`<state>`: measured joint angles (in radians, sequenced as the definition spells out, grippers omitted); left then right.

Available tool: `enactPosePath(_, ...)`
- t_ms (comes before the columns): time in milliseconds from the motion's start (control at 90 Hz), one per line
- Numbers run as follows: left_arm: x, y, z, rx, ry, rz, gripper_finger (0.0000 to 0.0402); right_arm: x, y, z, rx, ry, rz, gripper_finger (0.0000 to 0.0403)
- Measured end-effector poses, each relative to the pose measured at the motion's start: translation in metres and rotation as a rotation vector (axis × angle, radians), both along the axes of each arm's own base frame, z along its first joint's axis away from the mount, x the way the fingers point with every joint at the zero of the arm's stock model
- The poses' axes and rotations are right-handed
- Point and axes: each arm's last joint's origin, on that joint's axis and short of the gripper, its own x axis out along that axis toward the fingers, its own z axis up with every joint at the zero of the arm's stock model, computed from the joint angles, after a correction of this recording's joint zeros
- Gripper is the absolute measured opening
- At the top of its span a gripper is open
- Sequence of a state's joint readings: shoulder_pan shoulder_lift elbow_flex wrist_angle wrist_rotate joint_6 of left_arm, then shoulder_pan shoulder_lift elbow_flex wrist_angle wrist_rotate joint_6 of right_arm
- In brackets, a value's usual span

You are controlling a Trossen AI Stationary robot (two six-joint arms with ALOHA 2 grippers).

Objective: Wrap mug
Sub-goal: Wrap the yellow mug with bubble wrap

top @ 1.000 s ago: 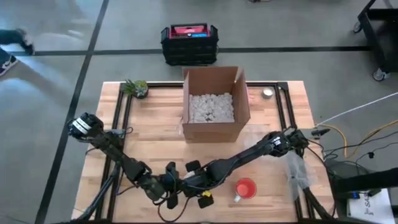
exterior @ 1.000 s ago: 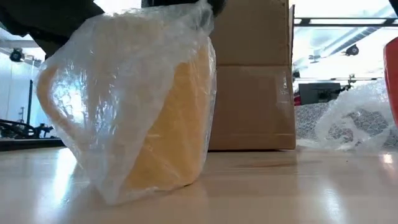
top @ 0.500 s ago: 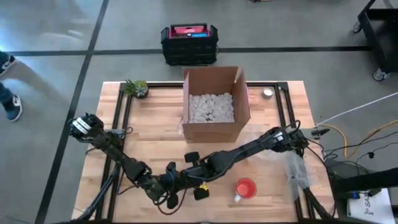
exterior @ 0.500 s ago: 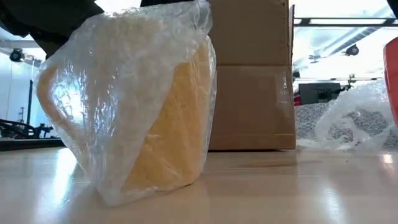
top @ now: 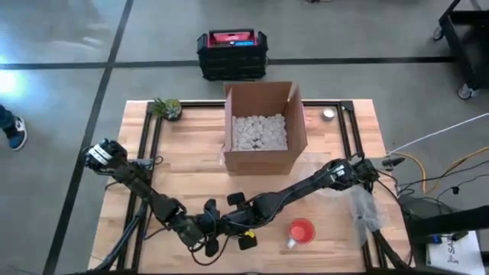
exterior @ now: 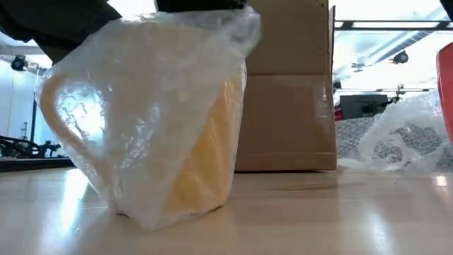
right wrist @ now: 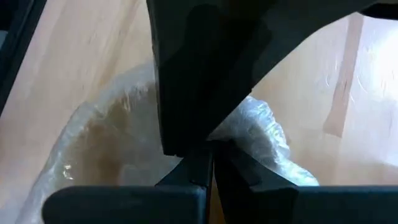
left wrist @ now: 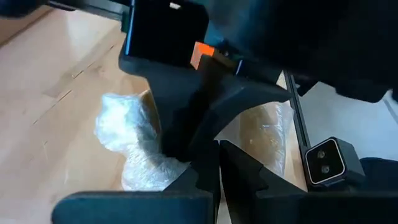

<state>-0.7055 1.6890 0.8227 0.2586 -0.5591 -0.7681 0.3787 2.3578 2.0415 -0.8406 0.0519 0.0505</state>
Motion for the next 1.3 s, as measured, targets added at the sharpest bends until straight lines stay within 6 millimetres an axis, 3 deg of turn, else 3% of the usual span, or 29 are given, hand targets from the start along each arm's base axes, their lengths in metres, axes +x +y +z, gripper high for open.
enactPosePath(233, 0.000, 0.001, 0.000, 0.002, -0.001, 0.005, 0.0000, -0.014, 0.000, 0.050, 0.014, -0.032, 0.037, 0.0002)
enactPosePath(400, 0.001, 0.001, 0.000, 0.010, -0.012, 0.024, 0.0000, -0.034, 0.016, 0.085, 0.040, -0.063, 0.098, 0.0002)
enactPosePath(589, 0.002, 0.003, 0.001, 0.010, -0.015, 0.035, 0.0000, -0.046, 0.046, 0.071, 0.098, -0.003, 0.186, 0.0002)
enactPosePath(711, 0.002, 0.003, 0.001, 0.010, -0.018, 0.038, 0.0000, -0.043, 0.054, 0.066, 0.119, -0.041, 0.183, 0.0002)
enactPosePath(1033, 0.003, 0.003, 0.002, 0.006, -0.024, 0.040, 0.0000, -0.027, 0.039, 0.063, -0.010, -0.158, 0.093, 0.0002)
enactPosePath(1300, 0.003, 0.003, 0.002, 0.001, -0.030, 0.041, 0.0000, -0.022, 0.041, 0.036, 0.040, -0.086, 0.130, 0.0002)
